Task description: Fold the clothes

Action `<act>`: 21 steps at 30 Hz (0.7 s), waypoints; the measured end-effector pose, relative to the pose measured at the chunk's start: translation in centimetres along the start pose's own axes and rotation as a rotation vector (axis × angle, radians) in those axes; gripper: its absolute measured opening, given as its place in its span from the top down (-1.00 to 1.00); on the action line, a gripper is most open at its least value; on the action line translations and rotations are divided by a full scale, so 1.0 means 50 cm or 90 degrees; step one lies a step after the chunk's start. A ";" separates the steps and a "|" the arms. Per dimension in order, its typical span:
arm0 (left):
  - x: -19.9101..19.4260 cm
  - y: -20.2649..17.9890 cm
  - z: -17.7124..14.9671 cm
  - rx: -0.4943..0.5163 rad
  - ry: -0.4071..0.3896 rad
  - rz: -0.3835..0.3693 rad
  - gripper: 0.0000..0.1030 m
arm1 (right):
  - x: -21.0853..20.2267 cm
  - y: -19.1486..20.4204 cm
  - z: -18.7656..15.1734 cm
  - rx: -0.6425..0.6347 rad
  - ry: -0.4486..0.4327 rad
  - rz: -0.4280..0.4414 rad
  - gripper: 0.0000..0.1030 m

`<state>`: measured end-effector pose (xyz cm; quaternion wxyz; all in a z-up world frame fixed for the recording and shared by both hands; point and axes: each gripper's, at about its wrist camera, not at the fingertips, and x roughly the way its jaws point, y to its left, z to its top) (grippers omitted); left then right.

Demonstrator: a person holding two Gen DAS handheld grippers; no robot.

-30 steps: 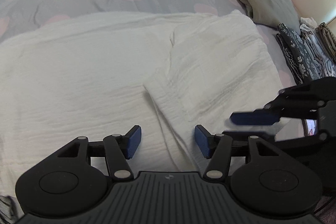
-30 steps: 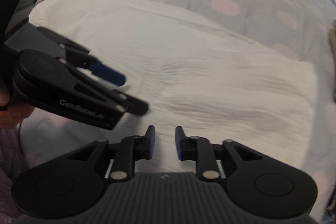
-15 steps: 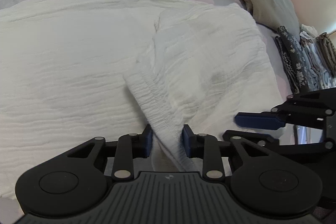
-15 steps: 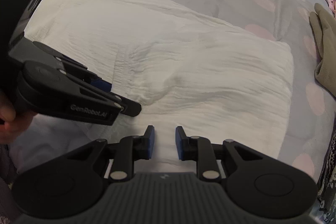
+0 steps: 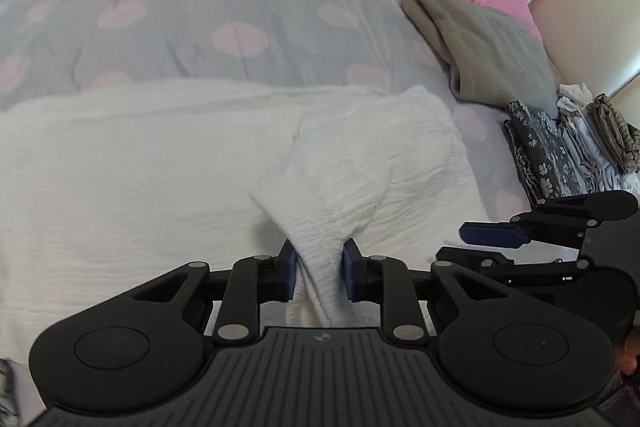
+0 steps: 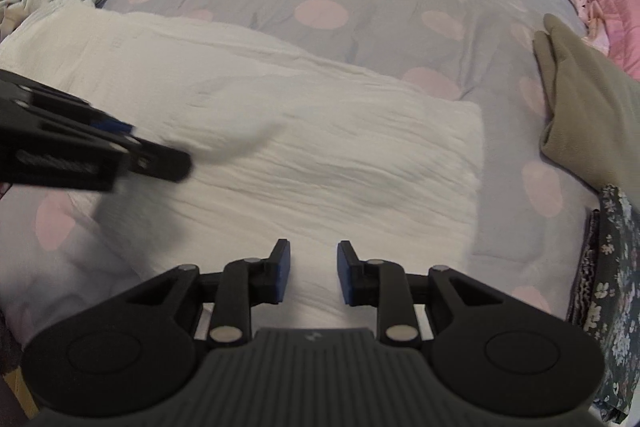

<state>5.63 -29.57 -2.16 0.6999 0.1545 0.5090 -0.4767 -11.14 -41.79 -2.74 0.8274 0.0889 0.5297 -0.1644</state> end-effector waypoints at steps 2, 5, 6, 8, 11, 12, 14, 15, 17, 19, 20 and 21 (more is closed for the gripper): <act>-0.034 0.005 0.010 0.015 -0.014 0.018 0.61 | -0.009 -0.006 -0.001 0.008 -0.006 -0.004 0.40; -0.090 0.030 0.027 0.013 -0.042 0.048 0.61 | -0.012 -0.013 0.001 0.020 -0.009 -0.009 0.40; -0.109 0.039 0.032 0.011 -0.052 0.058 0.62 | -0.012 -0.015 0.003 0.024 -0.009 -0.010 0.40; -0.147 0.059 0.044 0.006 -0.072 0.078 0.62 | -0.009 -0.013 0.009 0.031 -0.010 -0.008 0.39; -0.201 0.096 0.052 0.003 -0.099 0.112 0.62 | -0.003 -0.008 0.019 0.038 -0.009 -0.003 0.39; -0.218 0.109 0.054 0.002 -0.108 0.124 0.62 | -0.001 -0.006 0.020 0.039 -0.008 -0.002 0.39; -0.253 0.135 0.058 0.001 -0.126 0.147 0.62 | 0.004 -0.003 0.024 0.038 -0.005 -0.001 0.39; -0.271 0.148 0.060 0.000 -0.135 0.159 0.62 | 0.007 -0.001 0.026 0.037 -0.004 -0.001 0.39; -0.303 0.180 0.061 -0.006 -0.155 0.183 0.62 | 0.012 0.006 0.031 0.033 -0.002 -0.001 0.39; -0.330 0.215 0.060 -0.013 -0.169 0.205 0.62 | 0.018 0.012 0.037 0.029 0.000 0.000 0.39; -0.340 0.233 0.060 -0.016 -0.175 0.217 0.62 | 0.021 0.015 0.039 0.027 0.000 0.000 0.39; -0.347 0.252 0.059 -0.019 -0.179 0.230 0.62 | 0.024 0.019 0.042 0.025 0.001 0.001 0.39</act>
